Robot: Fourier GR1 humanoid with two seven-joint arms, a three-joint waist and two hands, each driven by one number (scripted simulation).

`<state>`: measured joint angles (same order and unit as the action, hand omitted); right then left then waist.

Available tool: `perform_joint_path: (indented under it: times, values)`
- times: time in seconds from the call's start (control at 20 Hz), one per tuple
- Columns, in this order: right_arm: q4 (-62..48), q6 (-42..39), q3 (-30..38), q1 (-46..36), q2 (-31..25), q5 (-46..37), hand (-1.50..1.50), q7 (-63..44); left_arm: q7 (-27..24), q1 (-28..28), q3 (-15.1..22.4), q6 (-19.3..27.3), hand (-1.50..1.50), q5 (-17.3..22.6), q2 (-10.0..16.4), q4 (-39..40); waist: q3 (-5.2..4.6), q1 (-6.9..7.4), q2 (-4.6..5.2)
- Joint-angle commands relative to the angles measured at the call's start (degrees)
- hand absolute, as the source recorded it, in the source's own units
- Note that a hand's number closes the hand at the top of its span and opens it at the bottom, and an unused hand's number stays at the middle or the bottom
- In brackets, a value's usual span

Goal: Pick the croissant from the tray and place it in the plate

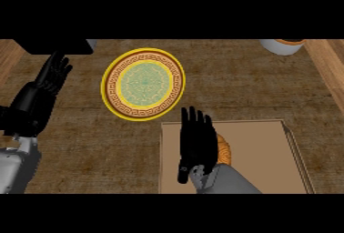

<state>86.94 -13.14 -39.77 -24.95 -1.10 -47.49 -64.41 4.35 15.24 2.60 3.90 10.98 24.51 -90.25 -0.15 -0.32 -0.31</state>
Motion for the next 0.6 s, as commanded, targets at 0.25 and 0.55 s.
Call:
perform_joint_path:
  times: [0.25,0.55]
  values:
    - [-1.4,-11.8,2.9,-0.6,-1.0,-2.0,-1.50,-12.0,-2.1,-1.8,0.1,-0.5,0.00,-0.8,-1.4,-0.3,0.04,-0.12,0.14]
    - [-3.4,-11.8,5.4,4.3,-3.6,-4.2,-1.50,-8.4,-0.6,-1.0,-2.2,-1.4,0.00,0.2,-0.3,0.6,0.09,-0.28,0.17]
